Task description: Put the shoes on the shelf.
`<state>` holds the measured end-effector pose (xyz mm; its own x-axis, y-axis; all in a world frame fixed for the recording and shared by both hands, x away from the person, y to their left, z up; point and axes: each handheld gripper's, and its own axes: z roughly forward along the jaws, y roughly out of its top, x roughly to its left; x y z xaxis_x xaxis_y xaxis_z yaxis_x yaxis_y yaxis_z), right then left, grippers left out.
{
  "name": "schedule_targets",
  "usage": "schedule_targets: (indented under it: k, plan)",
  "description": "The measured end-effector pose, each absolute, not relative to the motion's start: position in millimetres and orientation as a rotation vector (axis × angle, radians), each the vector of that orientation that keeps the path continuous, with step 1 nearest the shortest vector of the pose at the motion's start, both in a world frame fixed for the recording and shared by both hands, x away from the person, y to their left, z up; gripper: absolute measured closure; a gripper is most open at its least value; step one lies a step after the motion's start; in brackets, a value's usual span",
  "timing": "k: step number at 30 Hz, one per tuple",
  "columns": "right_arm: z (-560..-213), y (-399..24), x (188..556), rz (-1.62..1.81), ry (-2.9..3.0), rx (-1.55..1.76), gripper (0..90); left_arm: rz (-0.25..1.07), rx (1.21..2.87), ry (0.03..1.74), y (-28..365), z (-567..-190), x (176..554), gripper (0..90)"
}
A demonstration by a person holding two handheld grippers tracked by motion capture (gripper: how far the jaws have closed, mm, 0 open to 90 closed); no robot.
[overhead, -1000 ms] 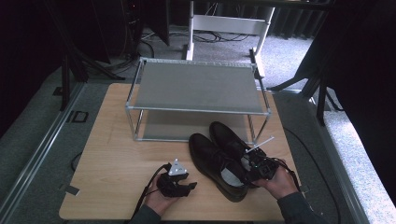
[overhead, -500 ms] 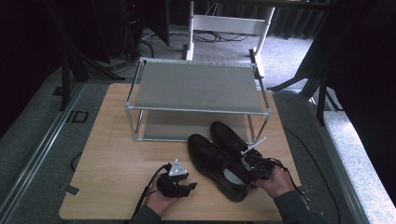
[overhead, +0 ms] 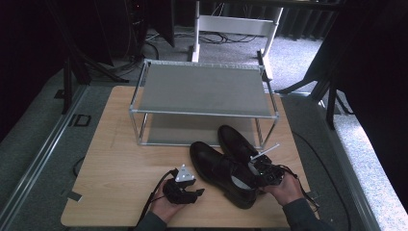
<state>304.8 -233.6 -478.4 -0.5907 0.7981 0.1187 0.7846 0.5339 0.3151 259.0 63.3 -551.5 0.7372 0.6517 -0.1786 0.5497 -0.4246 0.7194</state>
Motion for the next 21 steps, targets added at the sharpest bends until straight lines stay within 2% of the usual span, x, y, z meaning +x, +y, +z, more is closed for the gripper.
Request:
schedule_targets:
  k: [21]
  plan:
    - [-472.8, -228.6, 303.7, 0.712, 2.528, 1.441, 80.3, 0.171, 2.118, 0.912, 67.1, -549.3, 260.6, 48.6]
